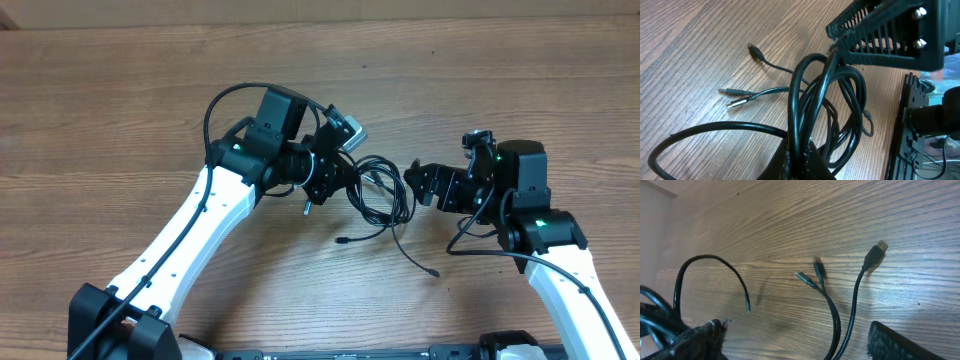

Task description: Untangle cables

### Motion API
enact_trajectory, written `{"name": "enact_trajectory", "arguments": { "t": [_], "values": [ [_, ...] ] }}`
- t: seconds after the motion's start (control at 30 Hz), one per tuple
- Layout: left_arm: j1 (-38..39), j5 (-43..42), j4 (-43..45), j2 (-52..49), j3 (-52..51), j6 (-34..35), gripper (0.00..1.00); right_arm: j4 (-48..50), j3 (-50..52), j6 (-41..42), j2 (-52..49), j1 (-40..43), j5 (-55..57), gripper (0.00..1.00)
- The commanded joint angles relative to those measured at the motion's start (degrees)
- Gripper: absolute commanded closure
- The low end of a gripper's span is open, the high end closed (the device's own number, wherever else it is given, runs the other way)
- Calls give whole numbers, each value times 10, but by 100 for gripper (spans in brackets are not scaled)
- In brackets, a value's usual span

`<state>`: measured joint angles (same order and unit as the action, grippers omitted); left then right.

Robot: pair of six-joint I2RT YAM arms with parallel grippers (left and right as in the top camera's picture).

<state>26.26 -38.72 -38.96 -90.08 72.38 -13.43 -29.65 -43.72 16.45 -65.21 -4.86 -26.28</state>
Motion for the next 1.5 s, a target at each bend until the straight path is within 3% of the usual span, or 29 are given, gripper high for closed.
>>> {"name": "enact_trajectory", "arguments": {
  "t": [0.0,0.17,0.43,0.67,0.9,1.1,1.37,1.47],
  "values": [
    [0,11,6,13,7,31,96,-3,-14,-4,1,0,-8,9],
    [0,53,7,13,7,80,96,-16,-14,-4,1,0,-9,9],
    [0,149,6,13,7,217,96,-33,-14,-4,1,0,-9,8],
    [0,149,6,13,7,224,96,-32,-14,-38,1,0,-40,9],
    [0,149,-1,13,7,183,96,-30,-14,-51,2,0,-49,10],
    [0,141,-11,13,7,126,96,-16,-14,-114,1,0,-102,14],
    [0,-47,-16,13,7,-45,96,31,-14,-125,1,0,-112,6],
    [0,-75,-15,13,7,-55,96,34,-14,-128,2,0,-112,5]
  ]
}}
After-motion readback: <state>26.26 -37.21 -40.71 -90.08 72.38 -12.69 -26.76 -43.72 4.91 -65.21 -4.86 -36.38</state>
